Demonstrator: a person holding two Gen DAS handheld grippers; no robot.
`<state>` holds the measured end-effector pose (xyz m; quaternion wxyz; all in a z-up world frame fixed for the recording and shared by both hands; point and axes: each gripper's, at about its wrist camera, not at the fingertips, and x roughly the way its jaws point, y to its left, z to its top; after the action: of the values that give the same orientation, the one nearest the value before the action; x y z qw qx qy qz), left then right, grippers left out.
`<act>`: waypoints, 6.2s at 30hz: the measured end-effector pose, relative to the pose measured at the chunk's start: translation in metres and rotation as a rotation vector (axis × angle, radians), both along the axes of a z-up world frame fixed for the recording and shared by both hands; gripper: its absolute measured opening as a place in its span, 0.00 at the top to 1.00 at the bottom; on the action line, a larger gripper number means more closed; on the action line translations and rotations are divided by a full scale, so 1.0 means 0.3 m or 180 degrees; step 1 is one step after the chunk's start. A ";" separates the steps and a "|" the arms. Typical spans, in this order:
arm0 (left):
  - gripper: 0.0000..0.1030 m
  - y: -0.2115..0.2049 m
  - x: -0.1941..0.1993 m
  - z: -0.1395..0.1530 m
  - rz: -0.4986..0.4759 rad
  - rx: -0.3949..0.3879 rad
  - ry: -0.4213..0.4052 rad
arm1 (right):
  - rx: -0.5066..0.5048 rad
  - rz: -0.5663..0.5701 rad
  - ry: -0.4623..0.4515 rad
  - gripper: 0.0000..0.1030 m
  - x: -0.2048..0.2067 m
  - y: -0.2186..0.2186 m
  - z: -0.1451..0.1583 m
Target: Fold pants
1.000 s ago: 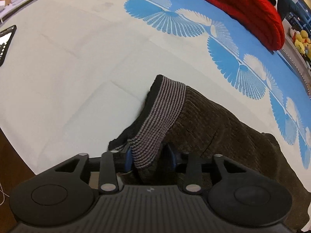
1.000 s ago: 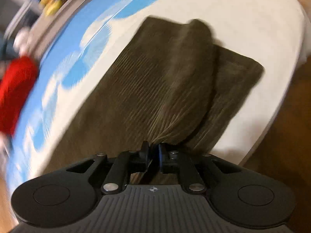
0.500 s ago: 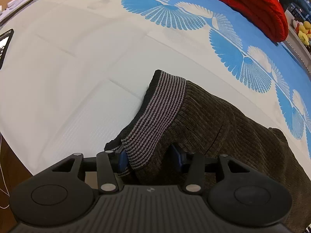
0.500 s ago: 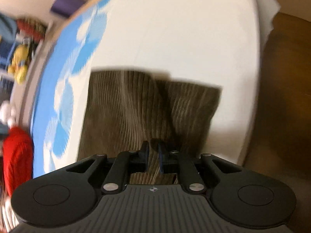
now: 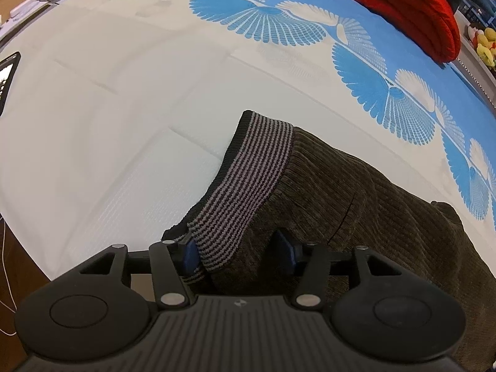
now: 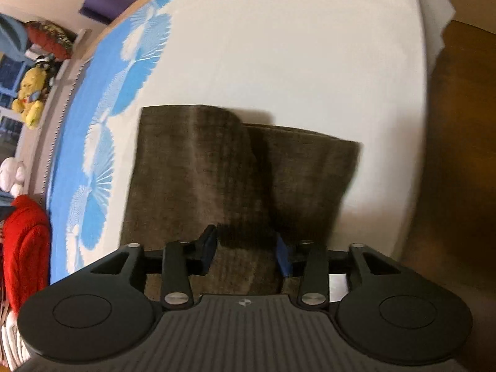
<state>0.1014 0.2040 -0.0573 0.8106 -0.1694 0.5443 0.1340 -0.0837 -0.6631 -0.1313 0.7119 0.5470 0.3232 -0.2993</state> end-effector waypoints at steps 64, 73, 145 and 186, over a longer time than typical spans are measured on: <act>0.59 0.025 -0.011 0.014 0.0057 -0.0049 -0.0058 | -0.0097 -0.0022 -0.0386 0.79 0.056 0.042 0.043; 0.77 0.014 -0.076 0.092 0.0152 -0.0037 -0.0368 | -0.0761 -0.0133 -0.0349 0.92 -0.043 0.095 0.168; 0.60 -0.238 0.015 -0.025 -0.1164 0.0992 -0.0147 | -0.1540 0.4470 -0.0639 0.58 0.937 1.594 0.294; 0.59 -0.450 -0.056 0.106 -0.1531 0.0455 -0.0661 | -0.2765 0.2465 -0.0268 0.77 0.426 0.770 0.534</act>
<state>0.0844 0.0691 -0.0254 0.8805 0.0095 0.4720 -0.0424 0.0442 -0.4322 0.0288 0.9407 0.0583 0.3187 -0.1004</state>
